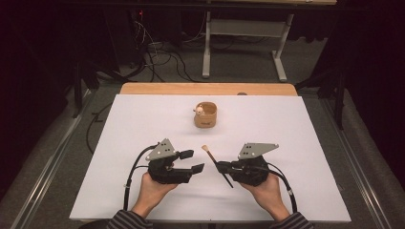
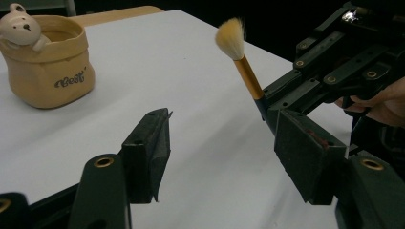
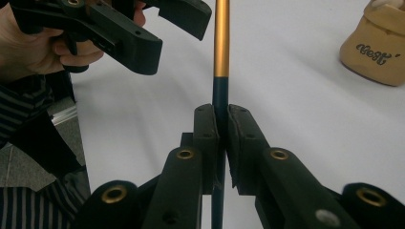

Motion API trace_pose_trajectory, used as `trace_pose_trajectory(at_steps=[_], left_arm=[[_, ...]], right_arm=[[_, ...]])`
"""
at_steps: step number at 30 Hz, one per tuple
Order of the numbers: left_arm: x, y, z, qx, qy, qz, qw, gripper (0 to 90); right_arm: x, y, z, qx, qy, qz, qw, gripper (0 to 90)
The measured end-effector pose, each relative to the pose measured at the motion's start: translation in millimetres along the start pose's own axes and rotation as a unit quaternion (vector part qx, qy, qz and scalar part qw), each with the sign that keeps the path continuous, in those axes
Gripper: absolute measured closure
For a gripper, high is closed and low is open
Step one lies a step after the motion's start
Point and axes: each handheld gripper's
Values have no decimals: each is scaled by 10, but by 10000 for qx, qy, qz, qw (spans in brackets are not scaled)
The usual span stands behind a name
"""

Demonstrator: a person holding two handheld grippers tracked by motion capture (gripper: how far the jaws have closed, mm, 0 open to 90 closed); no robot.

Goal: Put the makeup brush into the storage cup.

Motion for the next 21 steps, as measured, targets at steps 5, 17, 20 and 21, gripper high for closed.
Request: trace_pose_trajectory(at_steps=[5, 17, 20, 21], left_arm=[[-10, -37, 4, -94, 57, -12, 9999, 425], [-14, -78, 2, -239, 156, -22, 9996, 506], [-13, -78, 0, -278, 163, -21, 9995, 531], [-15, -77, -1, -291, 165, -26, 9994, 540]], right_arm=[[7, -6, -14, -9, 4, 26, 10000, 853], [2, -84, -71, 18, 108, -15, 9999, 853], [0, -103, -92, 7, 110, -48, 9999, 853], [1, -111, -94, 20, 126, -35, 9999, 853]])
Point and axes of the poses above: each handheld gripper's, and its own axes: y roughly backward along the jaws, x roughly out of its top, z roughly to its right, and after that the axes turned 9 degrees about -y, right-handed
